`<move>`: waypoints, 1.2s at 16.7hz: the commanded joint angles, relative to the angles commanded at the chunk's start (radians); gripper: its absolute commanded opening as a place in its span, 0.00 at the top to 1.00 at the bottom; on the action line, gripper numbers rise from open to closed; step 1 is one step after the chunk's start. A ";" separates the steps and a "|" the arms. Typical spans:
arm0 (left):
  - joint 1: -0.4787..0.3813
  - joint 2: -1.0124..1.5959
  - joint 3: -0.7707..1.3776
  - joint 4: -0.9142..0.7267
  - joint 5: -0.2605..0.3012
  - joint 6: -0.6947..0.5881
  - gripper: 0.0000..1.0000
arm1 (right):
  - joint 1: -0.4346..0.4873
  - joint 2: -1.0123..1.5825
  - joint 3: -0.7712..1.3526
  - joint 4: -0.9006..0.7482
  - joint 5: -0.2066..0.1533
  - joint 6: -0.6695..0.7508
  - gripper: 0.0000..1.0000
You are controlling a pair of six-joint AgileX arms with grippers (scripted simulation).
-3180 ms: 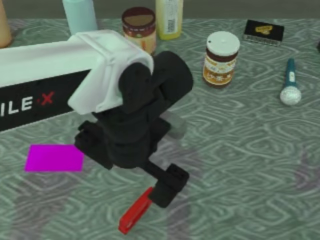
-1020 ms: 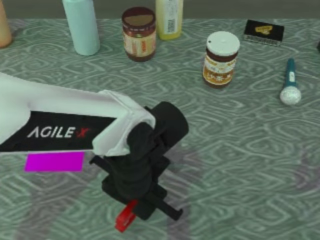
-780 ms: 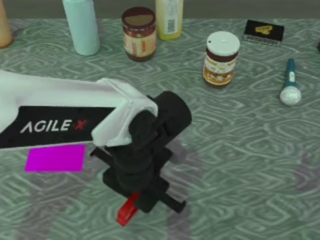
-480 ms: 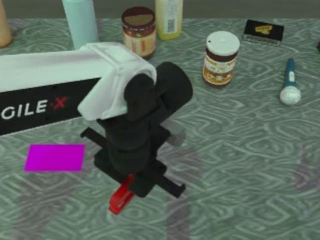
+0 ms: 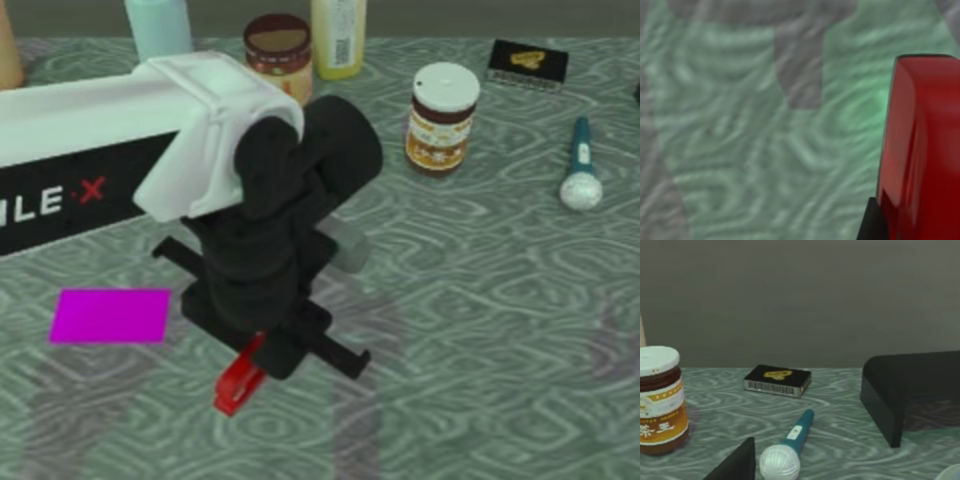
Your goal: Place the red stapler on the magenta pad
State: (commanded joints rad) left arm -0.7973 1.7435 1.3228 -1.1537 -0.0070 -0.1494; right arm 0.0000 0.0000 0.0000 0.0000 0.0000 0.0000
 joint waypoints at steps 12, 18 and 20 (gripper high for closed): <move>0.275 0.084 0.085 -0.047 0.001 -0.748 1.00 | 0.000 0.000 0.000 0.000 0.000 0.000 0.00; 0.484 0.111 0.112 -0.060 0.000 -1.306 1.00 | 0.000 0.000 0.000 0.000 0.000 0.000 0.00; 0.544 0.105 0.117 -0.054 0.002 -1.440 1.00 | 0.000 0.000 0.000 0.000 0.000 0.000 0.00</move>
State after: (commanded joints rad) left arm -0.2536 1.8489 1.4394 -1.2073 -0.0054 -1.5892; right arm 0.0000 0.0000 0.0000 0.0000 0.0000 0.0000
